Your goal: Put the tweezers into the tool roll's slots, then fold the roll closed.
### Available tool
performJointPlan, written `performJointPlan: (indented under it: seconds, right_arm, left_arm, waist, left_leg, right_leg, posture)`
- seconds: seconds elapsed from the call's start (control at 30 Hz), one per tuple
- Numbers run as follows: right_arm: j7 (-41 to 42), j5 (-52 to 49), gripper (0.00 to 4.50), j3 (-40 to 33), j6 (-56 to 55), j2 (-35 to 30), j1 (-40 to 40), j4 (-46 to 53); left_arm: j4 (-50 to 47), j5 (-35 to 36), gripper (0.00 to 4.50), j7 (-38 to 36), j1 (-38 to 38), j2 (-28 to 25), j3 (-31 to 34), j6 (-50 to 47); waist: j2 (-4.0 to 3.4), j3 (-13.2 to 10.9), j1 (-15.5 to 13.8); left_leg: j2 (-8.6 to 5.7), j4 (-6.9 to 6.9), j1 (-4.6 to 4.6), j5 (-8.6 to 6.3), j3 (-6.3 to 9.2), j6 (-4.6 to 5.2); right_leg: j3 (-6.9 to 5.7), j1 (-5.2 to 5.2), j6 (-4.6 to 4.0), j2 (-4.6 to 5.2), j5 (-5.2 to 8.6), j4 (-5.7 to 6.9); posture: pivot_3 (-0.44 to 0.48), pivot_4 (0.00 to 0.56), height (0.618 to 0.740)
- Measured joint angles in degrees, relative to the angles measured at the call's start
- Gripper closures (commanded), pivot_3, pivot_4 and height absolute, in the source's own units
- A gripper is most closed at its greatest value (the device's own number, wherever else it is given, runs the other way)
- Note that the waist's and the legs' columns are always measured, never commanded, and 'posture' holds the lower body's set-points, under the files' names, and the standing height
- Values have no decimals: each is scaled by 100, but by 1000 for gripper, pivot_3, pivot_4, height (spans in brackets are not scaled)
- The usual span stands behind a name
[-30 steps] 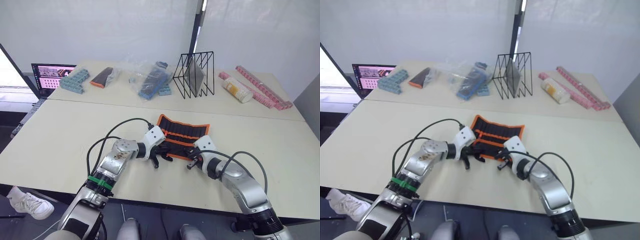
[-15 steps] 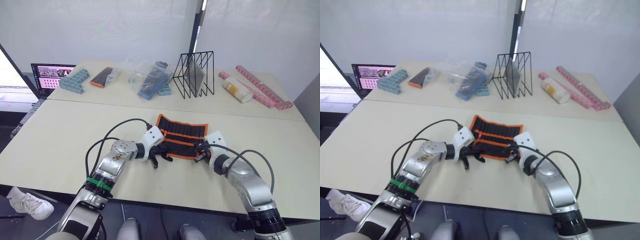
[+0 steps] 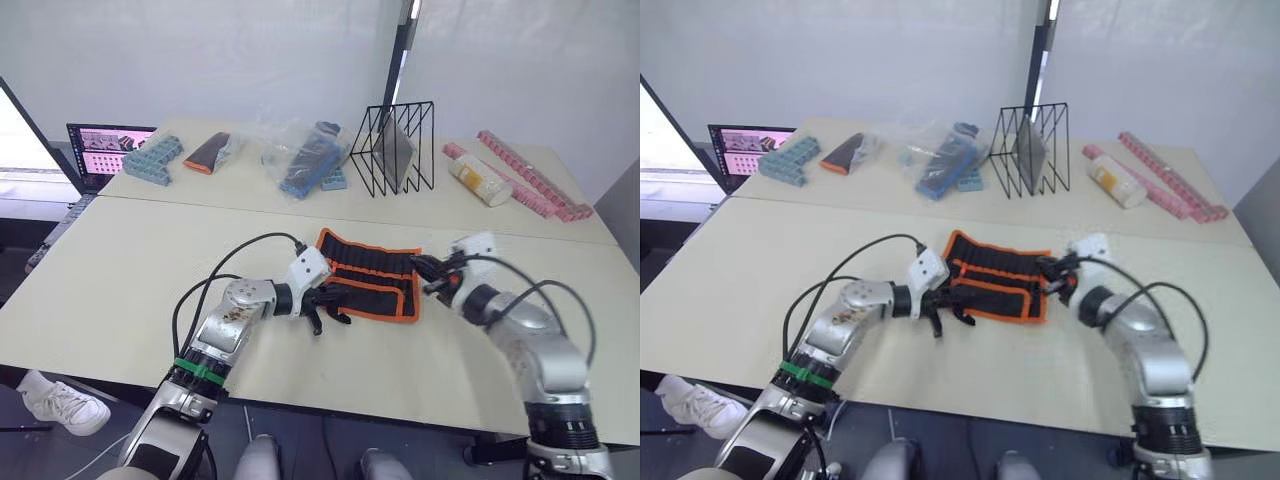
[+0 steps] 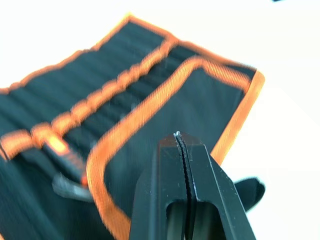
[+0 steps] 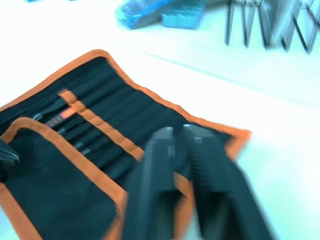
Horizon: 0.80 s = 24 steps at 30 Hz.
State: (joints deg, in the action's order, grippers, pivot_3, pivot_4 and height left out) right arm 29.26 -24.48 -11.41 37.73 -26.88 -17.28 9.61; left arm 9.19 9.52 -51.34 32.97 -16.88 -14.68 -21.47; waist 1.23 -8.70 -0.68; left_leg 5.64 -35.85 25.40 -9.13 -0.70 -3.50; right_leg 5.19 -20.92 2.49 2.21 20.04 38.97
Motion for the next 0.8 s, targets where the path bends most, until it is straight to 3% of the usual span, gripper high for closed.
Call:
performJointPlan:
  seconds: [0.27,0.73,0.8]
  right_arm:
    - [266,-1135,116,-399,1673,-221,-170,-366]
    - [-123,-1932,26,-875,3110,73,-619,-989]
    - [-128,-2012,574,-947,3246,85,-663,-1061]
  left_arm:
    - [-110,14,4500,4,17,-61,126,-32]
    - [-1151,536,4500,-3,-771,-719,741,-491]
    - [-1258,617,4500,-17,-959,-888,820,-511]
  waist:
    - [-1,0,74]
    - [-2,-1,130]
    - [-2,-1,143]
  left_leg:
    - [-1,3,-2,0,0,1]
    - [-1,9,-2,-1,0,2]
    - [-1,9,-2,-1,0,2]
  right_leg:
    - [15,-4,0,-6,0,0]
    - [19,-7,0,-7,0,1]
    - [20,-7,1,-7,0,1]
  posture:
    - [0,150,713]
    - [0,150,713]
    - [0,150,713]
